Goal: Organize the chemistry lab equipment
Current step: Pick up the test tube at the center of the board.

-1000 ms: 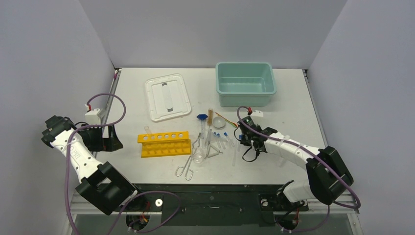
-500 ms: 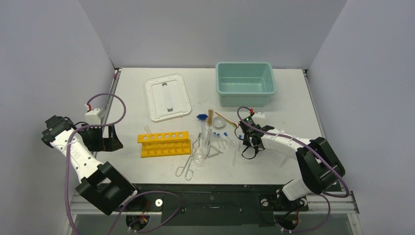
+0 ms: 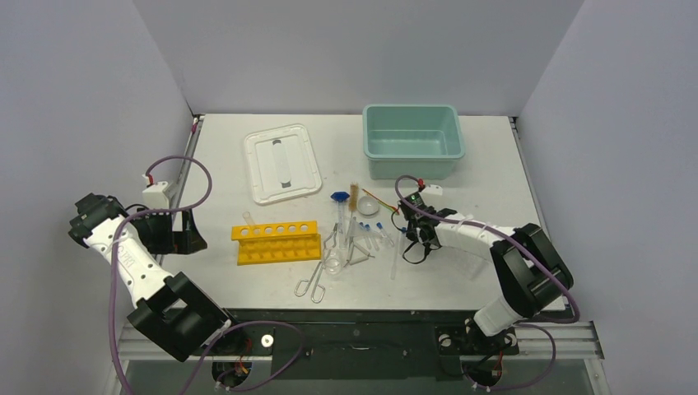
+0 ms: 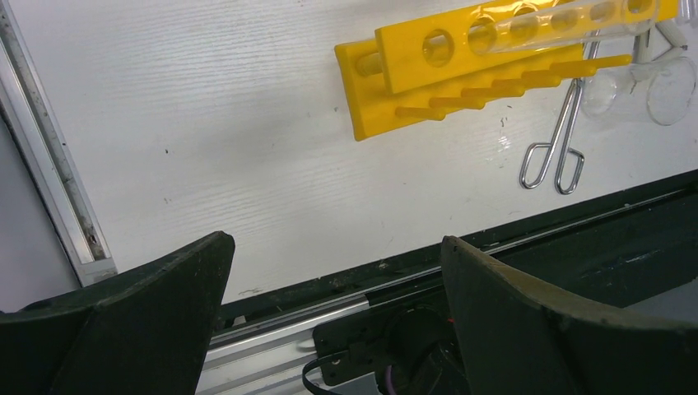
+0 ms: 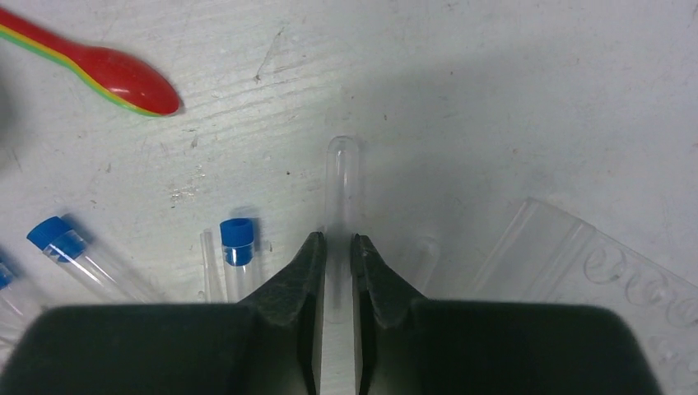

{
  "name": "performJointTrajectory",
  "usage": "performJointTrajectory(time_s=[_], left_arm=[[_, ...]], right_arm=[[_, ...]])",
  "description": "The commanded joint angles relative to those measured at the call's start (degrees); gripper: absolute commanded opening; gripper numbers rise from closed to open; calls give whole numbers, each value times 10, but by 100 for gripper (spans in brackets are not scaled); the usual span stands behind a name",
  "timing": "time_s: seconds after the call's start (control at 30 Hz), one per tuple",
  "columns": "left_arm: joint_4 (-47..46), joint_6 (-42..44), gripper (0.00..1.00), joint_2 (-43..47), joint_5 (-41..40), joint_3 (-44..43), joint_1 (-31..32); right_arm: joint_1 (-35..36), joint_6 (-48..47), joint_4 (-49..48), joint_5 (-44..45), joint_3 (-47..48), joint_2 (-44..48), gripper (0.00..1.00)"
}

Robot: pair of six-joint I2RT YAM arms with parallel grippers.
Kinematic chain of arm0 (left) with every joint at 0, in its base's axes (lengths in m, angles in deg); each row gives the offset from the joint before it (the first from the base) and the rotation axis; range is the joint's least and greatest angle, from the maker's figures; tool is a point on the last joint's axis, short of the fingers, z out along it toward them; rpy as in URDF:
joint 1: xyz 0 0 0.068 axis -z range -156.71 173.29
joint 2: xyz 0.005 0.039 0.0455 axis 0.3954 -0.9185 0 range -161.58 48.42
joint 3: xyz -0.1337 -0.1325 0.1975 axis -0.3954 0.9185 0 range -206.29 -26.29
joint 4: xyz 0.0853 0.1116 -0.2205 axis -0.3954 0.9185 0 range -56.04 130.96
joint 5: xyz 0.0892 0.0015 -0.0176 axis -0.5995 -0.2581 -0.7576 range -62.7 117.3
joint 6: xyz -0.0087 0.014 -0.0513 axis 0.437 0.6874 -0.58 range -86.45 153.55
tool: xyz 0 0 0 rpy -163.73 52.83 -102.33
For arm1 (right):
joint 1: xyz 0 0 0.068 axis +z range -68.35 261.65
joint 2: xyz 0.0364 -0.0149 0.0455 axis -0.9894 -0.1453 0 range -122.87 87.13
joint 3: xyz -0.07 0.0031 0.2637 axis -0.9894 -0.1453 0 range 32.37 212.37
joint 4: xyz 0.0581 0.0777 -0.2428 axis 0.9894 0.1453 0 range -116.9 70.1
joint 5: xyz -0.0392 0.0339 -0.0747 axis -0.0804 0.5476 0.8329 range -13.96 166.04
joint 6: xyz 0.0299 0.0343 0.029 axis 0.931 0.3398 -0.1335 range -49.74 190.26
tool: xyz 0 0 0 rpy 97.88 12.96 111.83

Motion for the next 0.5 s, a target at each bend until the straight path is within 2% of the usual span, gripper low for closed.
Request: performJointTrajectory(time_s=[0.0,0.1,0.23,0.47], left_arm=[[68,31,97,5,51,-58,4],[130,53,97,-4,84,-96,5],[141,38,96,11,91,-116,25],[141,35,97,62,120,-136,39]], right_arm=[[-2,4,2,-2,13,-4,0],[1,1,9,-6,16,39,0],[25,-10,12,-1,14,127,0],[139,-42,-24,24,21,282,0]])
